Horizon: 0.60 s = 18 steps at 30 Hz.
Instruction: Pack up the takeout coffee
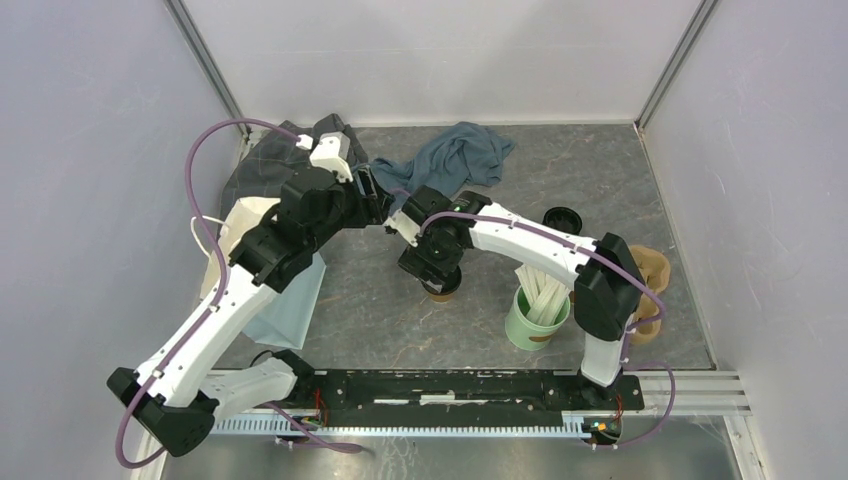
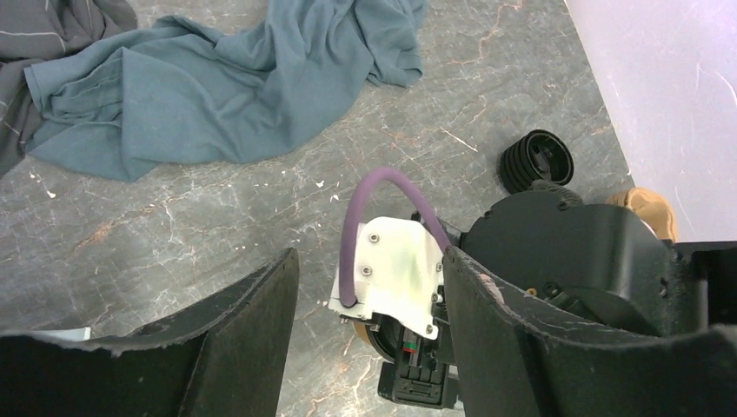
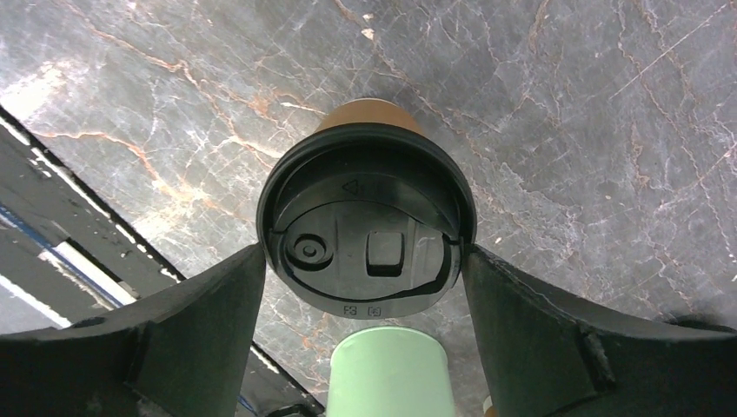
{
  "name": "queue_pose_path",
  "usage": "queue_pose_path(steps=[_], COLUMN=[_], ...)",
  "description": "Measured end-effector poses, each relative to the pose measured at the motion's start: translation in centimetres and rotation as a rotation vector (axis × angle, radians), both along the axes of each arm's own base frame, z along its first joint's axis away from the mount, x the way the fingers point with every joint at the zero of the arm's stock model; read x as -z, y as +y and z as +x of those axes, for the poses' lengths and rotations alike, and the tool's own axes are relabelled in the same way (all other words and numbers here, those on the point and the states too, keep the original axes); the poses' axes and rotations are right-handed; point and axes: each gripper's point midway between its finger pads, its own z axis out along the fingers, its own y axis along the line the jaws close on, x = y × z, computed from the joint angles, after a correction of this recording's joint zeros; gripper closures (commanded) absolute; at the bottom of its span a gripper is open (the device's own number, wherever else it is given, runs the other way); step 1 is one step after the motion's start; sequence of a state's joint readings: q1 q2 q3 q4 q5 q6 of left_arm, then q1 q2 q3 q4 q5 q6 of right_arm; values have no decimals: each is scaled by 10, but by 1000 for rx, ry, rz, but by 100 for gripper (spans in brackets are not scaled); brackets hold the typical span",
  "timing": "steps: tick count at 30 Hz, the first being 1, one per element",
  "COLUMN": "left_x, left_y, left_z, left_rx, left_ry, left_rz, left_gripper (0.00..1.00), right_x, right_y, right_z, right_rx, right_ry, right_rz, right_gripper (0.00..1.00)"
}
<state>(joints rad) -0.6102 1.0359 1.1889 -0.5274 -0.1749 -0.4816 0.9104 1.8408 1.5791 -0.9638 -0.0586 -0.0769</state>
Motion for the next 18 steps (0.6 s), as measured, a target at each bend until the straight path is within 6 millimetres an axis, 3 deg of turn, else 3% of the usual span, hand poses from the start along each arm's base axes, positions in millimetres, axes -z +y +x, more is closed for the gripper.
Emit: queue_pose_path(steps=[12,15,18], left_x=[-7,-9,-11], left_y=[-6,-9,-11], left_z=[7,9,9], left_rx=[19,30,36], left_ry=[-12,-7,-2], left_rz=[17,16,17], left_gripper=[31,31,30], right_x=[4,4,2], right_y=[-10,-24,-53], right_z=[19,40,76], right_rx=[93,187,316], right_ry=[-60,-74,-117], right_rz=[-40,-25,-27], right_gripper=[23,23,23])
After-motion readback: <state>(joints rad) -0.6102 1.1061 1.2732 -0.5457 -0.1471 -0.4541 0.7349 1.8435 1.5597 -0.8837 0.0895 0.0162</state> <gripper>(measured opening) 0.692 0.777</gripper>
